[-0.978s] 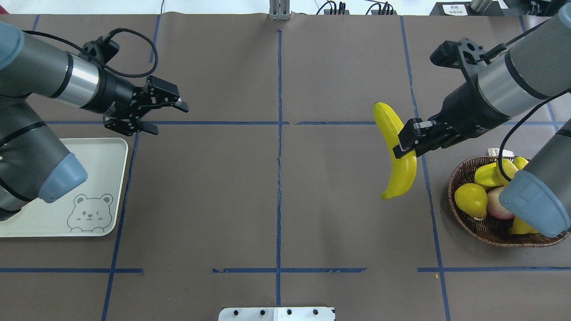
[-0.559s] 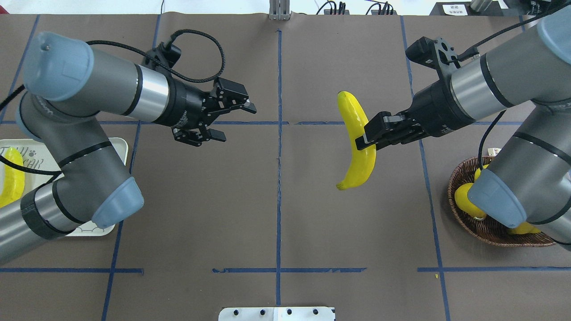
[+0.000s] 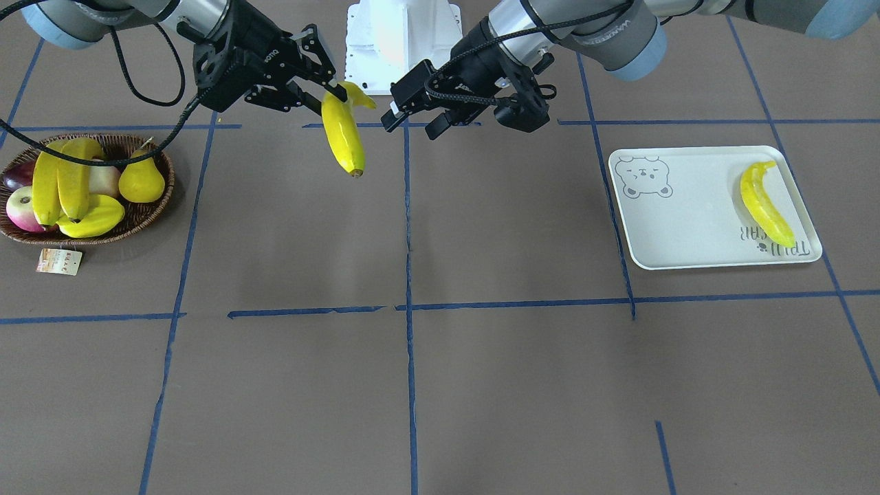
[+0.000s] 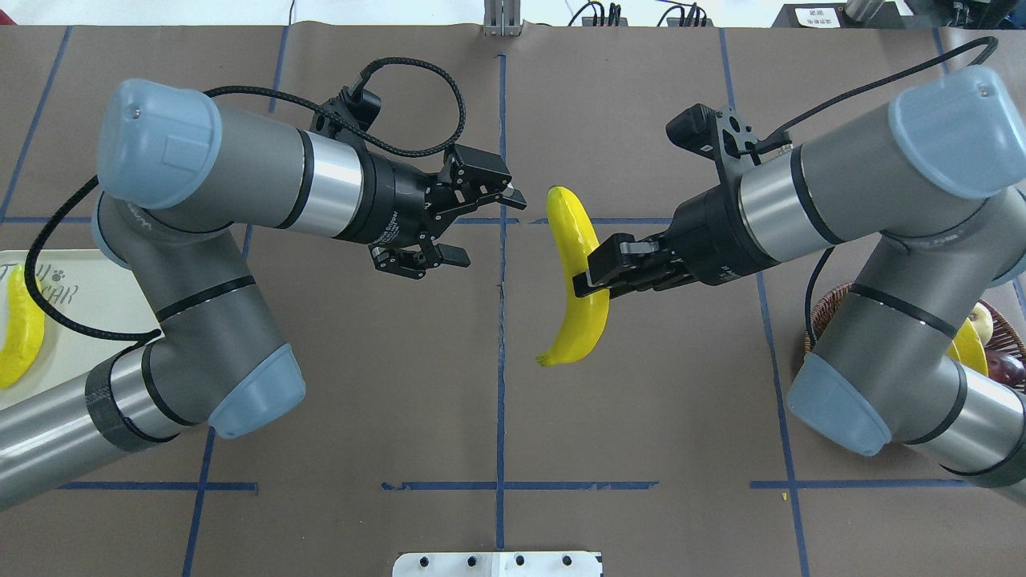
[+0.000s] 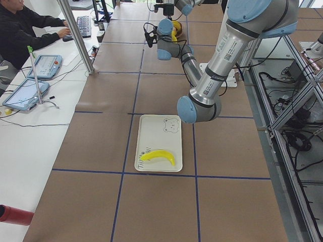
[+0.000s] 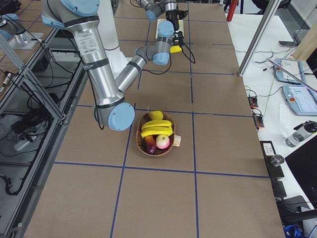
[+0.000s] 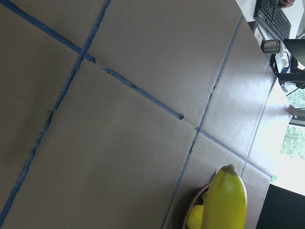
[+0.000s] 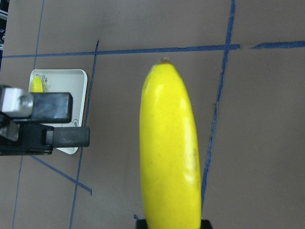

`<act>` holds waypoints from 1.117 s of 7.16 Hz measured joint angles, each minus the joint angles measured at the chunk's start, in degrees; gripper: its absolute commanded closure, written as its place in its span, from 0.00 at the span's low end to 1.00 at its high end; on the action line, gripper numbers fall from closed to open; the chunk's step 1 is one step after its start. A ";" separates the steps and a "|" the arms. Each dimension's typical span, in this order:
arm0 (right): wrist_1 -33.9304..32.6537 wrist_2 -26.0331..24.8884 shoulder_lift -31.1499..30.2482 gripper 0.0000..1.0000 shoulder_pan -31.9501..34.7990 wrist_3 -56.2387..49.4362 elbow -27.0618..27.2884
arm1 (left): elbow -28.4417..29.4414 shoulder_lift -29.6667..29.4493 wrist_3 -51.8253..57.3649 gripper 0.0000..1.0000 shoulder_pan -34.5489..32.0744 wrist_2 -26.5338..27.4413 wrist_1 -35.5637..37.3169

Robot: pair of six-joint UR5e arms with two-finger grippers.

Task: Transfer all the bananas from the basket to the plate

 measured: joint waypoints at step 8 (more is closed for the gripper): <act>2.07 -5.15 2.39 0.94 -4.40 3.85 0.27 | 0.54 -1.76 -0.15 1.00 5.38 4.68 0.11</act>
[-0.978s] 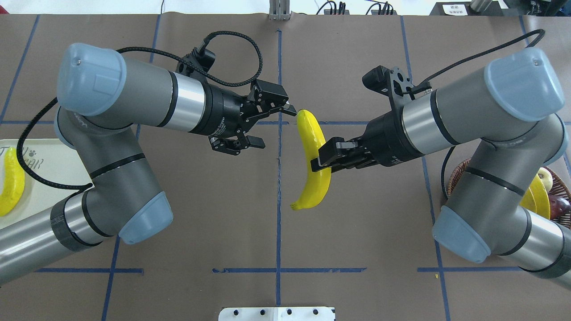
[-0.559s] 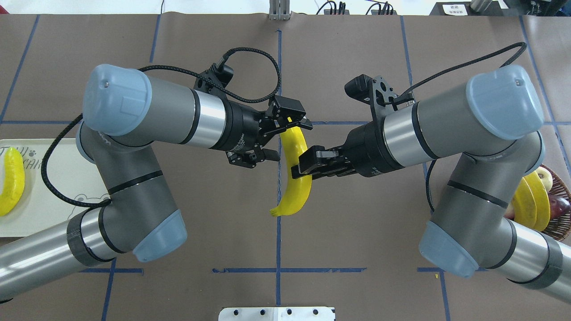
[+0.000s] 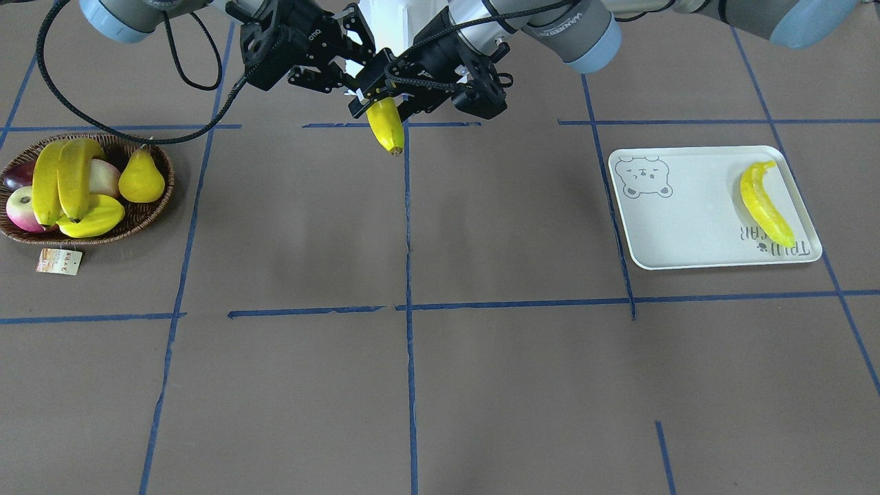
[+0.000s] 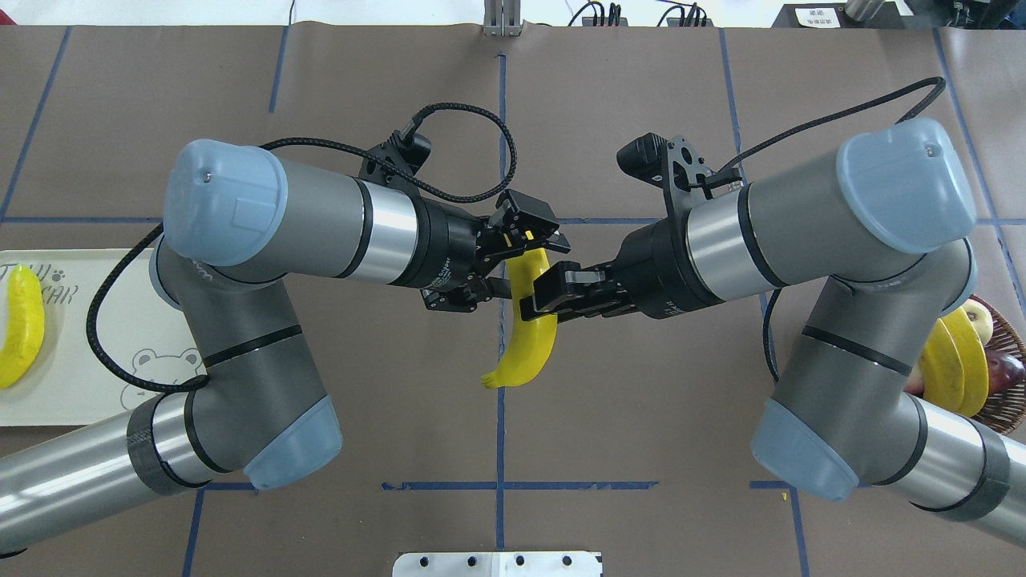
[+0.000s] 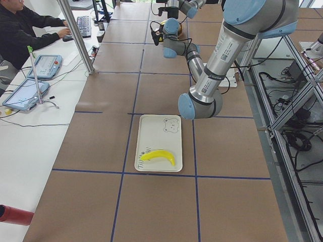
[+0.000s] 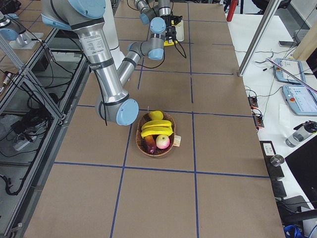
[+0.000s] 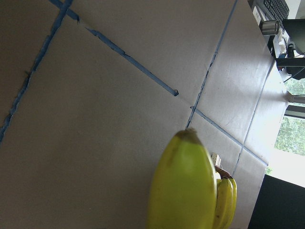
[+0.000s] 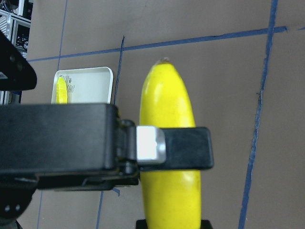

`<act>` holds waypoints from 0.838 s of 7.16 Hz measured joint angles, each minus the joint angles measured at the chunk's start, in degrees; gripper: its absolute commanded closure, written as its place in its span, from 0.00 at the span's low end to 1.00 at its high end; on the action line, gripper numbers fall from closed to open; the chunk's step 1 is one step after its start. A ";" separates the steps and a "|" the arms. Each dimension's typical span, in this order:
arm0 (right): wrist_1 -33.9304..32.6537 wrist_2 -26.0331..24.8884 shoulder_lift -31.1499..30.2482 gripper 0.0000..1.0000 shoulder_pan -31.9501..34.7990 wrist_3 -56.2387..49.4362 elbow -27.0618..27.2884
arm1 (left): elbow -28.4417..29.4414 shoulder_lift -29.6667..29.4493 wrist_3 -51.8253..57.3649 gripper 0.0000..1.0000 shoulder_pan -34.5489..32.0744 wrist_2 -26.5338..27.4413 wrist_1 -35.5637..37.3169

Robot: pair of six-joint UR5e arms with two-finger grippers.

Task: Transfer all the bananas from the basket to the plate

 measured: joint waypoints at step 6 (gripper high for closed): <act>-0.02 0.06 -0.34 0.00 0.22 1.38 0.64 | -0.20 0.44 0.57 1.00 -0.25 -0.19 0.25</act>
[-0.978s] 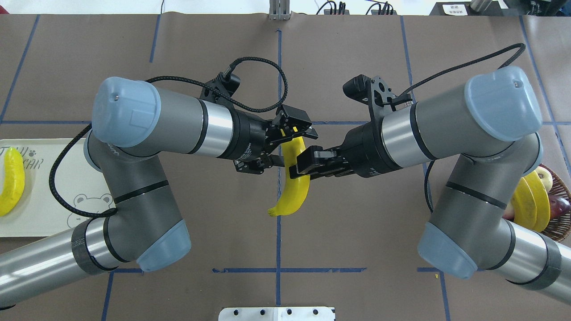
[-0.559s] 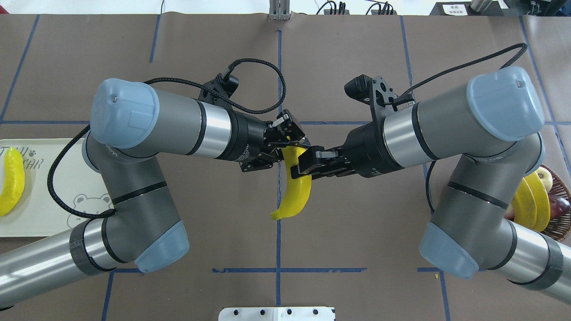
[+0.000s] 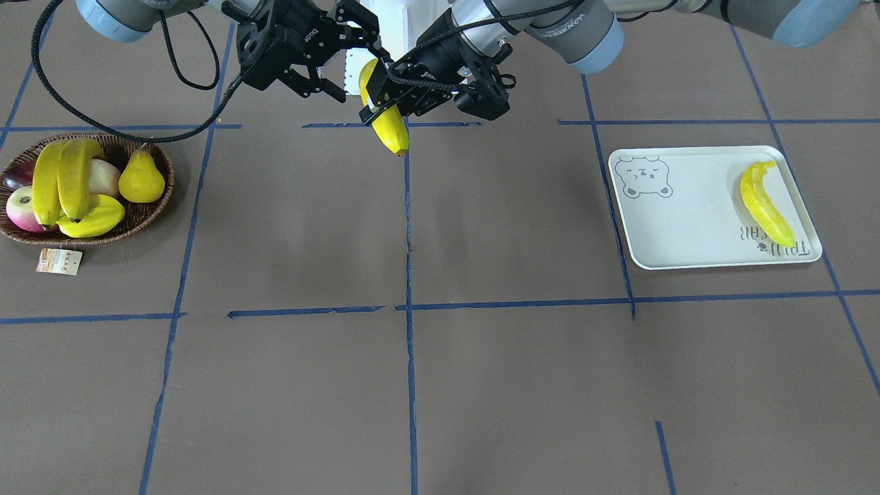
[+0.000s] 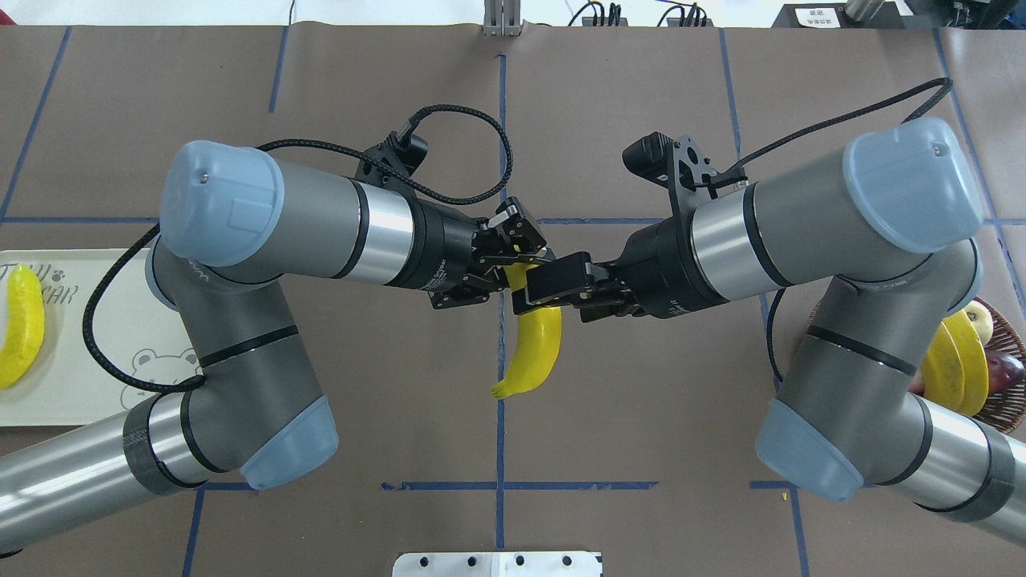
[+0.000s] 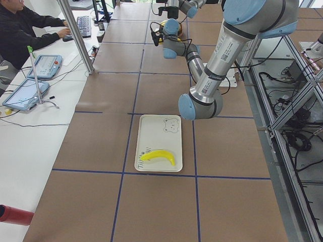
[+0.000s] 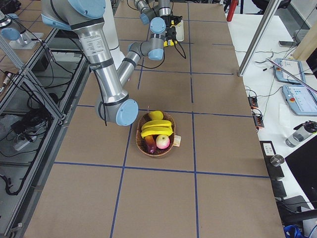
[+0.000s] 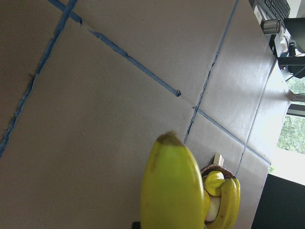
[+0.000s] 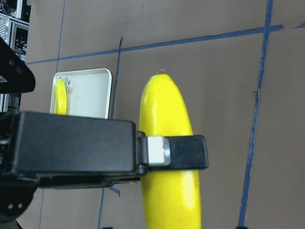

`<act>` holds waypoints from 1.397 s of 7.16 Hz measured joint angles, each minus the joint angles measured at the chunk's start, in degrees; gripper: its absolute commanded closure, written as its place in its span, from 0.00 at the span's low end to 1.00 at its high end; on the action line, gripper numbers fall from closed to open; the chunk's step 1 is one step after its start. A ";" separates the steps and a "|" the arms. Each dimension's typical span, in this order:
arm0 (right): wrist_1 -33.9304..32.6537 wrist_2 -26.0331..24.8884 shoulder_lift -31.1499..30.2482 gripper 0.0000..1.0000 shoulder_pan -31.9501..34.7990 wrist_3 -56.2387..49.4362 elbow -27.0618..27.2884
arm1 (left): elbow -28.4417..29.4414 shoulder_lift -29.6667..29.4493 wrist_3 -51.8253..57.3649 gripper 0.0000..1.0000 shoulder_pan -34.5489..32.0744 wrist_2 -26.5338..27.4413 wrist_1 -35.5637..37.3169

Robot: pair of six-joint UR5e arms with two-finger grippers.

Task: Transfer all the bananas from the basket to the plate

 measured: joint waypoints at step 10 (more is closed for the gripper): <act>-0.65 -3.60 -12.19 0.00 6.14 0.29 6.77 | -7.94 35.85 26.62 1.00 -14.13 -2.53 18.22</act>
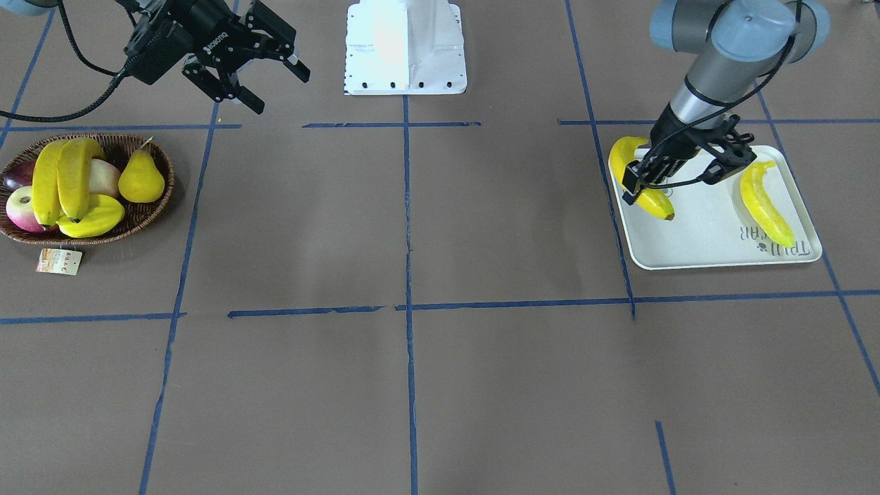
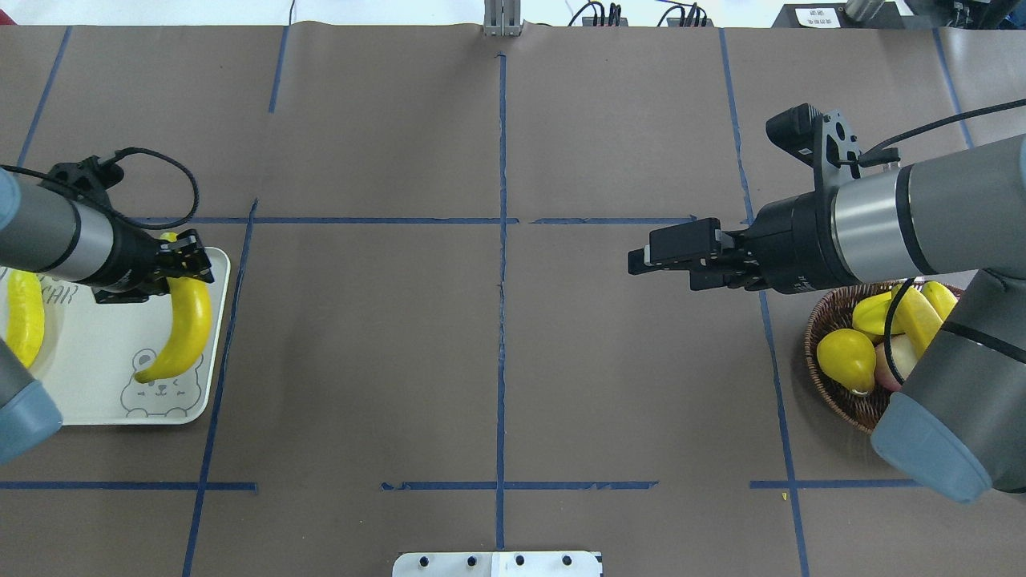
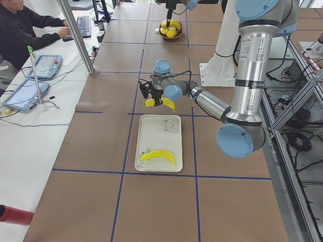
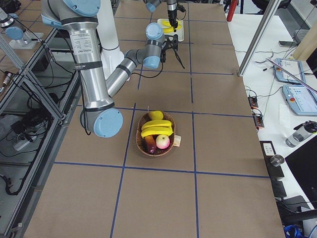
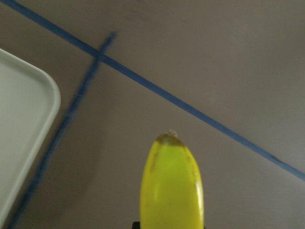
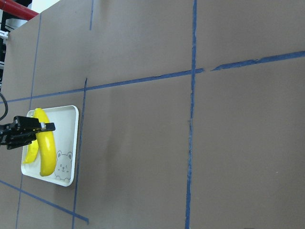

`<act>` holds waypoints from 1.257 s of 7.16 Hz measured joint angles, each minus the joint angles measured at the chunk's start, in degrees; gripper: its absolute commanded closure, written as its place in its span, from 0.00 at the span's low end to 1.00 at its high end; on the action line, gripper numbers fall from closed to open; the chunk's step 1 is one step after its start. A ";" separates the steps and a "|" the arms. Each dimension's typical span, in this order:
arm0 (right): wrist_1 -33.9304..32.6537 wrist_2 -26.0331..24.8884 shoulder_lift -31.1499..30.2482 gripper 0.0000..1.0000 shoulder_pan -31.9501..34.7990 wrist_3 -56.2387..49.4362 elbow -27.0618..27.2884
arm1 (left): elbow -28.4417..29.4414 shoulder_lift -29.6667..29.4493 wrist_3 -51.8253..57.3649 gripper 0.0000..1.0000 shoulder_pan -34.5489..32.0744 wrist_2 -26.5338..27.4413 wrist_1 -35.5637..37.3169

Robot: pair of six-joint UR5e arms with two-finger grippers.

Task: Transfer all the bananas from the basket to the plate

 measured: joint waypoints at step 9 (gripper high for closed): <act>-0.03 -1.29 -0.60 0.00 0.15 0.02 -0.33 | 10.26 5.19 14.54 0.98 -4.10 3.01 -0.62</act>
